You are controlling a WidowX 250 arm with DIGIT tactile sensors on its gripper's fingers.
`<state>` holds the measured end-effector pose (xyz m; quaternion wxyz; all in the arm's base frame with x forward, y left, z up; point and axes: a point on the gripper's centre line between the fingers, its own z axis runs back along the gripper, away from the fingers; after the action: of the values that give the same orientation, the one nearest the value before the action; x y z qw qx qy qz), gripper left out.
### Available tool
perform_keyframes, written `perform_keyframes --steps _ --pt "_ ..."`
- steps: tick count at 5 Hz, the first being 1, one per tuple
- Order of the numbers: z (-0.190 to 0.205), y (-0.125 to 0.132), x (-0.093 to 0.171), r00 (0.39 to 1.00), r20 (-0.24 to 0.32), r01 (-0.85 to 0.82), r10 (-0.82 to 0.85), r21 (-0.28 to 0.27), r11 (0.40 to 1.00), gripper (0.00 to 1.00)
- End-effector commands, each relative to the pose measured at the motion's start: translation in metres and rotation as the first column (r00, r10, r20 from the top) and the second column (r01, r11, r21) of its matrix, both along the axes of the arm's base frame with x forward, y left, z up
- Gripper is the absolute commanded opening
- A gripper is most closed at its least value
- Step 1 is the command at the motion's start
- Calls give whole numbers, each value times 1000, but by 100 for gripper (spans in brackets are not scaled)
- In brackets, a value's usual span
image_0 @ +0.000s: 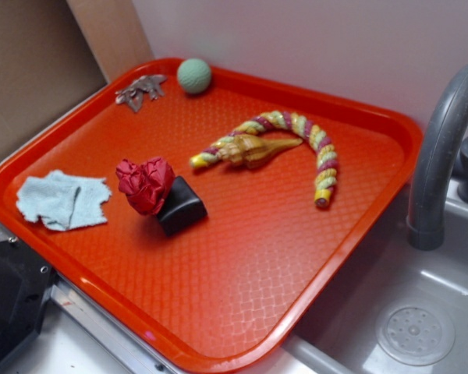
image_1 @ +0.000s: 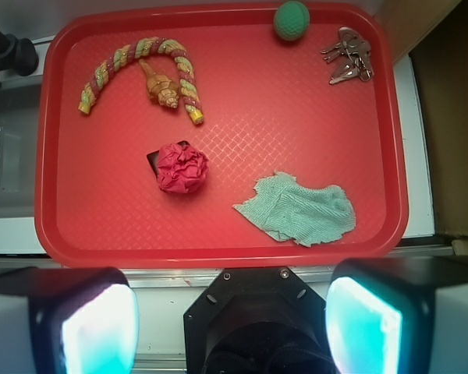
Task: Grab the blue cloth.
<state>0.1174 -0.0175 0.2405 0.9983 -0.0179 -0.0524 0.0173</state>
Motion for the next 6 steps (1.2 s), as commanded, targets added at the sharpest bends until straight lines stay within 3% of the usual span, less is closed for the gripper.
perform_keyframes --steps 1,2,3,4,5,6 --pt "0 0 0 1000 0 0 0 0 1000 100" --pt "-50 22 48 989 -25 147 -145 156 977 100" --pt "-103 38 71 952 -105 303 -288 162 939 100" --pt "-153 55 65 945 -164 314 -284 201 928 100" --pt "-203 59 44 926 -186 364 -328 215 906 100" --pt "-218 49 31 889 -161 454 -429 190 870 100"
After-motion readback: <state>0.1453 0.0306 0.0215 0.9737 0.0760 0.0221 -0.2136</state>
